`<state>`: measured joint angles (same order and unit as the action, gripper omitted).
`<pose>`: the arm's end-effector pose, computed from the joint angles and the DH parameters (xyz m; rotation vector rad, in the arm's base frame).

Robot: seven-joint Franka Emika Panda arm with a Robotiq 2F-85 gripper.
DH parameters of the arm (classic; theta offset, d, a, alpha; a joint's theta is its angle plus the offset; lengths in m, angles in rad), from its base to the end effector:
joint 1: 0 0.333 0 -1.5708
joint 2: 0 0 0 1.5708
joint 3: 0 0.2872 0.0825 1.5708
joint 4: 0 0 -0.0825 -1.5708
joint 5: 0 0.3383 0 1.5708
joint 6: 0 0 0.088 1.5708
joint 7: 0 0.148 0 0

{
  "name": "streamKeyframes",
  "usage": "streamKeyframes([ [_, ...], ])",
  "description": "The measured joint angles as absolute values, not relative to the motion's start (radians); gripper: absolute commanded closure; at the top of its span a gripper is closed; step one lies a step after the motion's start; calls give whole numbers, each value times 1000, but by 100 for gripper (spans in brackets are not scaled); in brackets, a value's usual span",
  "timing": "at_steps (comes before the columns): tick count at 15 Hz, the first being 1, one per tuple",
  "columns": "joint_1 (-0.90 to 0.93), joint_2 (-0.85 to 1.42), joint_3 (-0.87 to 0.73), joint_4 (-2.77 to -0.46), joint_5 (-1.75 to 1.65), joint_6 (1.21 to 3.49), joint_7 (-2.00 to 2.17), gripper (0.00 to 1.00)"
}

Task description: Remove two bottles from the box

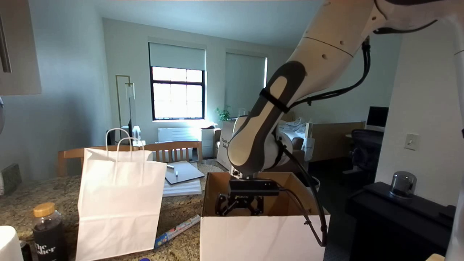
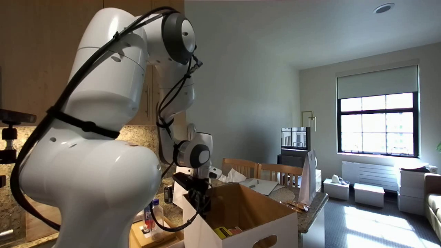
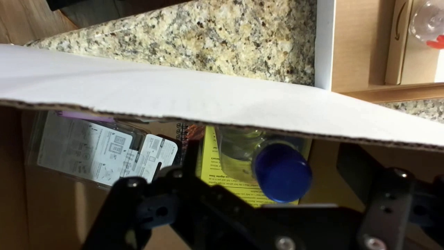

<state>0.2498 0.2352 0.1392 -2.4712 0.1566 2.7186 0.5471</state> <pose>0.4204 0.1727 0.1750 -3.0134 0.4625 0.0504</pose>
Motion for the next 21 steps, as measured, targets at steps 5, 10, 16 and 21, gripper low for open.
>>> streamKeyframes([
  [5,250,237,149,-2462,180,2719,505,0],
  [10,249,254,149,-2450,200,2719,460,0],
  [16,249,293,143,-2425,200,2720,458,0],
  [21,249,322,134,-2410,200,2719,458,0],
])
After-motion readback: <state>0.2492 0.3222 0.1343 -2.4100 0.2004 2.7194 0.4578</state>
